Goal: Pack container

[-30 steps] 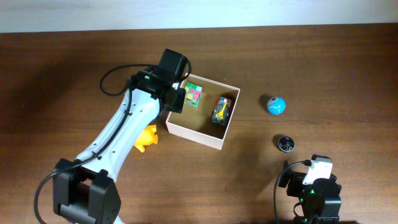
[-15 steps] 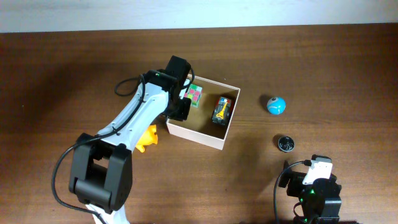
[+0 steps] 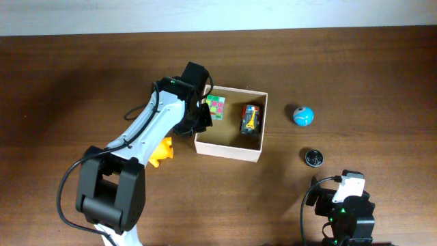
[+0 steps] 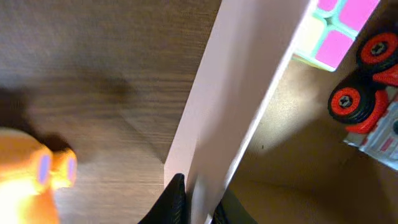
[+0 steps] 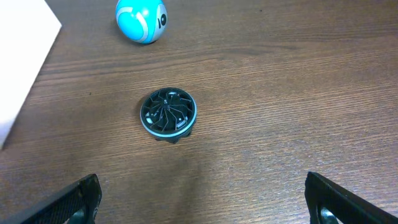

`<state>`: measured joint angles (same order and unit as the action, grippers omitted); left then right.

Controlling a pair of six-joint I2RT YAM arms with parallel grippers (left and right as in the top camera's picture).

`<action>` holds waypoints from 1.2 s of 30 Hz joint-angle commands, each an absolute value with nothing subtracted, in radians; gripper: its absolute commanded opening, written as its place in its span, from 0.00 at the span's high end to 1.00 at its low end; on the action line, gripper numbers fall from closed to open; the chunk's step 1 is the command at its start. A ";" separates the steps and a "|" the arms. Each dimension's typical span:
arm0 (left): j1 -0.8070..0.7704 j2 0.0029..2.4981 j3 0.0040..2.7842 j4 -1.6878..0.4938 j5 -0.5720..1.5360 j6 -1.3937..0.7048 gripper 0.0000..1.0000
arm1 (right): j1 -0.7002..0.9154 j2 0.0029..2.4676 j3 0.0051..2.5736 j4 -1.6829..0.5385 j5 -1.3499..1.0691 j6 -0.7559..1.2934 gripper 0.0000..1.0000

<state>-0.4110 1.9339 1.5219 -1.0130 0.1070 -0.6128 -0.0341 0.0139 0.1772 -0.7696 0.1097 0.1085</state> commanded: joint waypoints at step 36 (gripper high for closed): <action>-0.405 1.941 1.519 -1.076 -0.198 -0.433 0.79 | -0.041 0.004 0.168 -0.770 0.108 0.112 0.02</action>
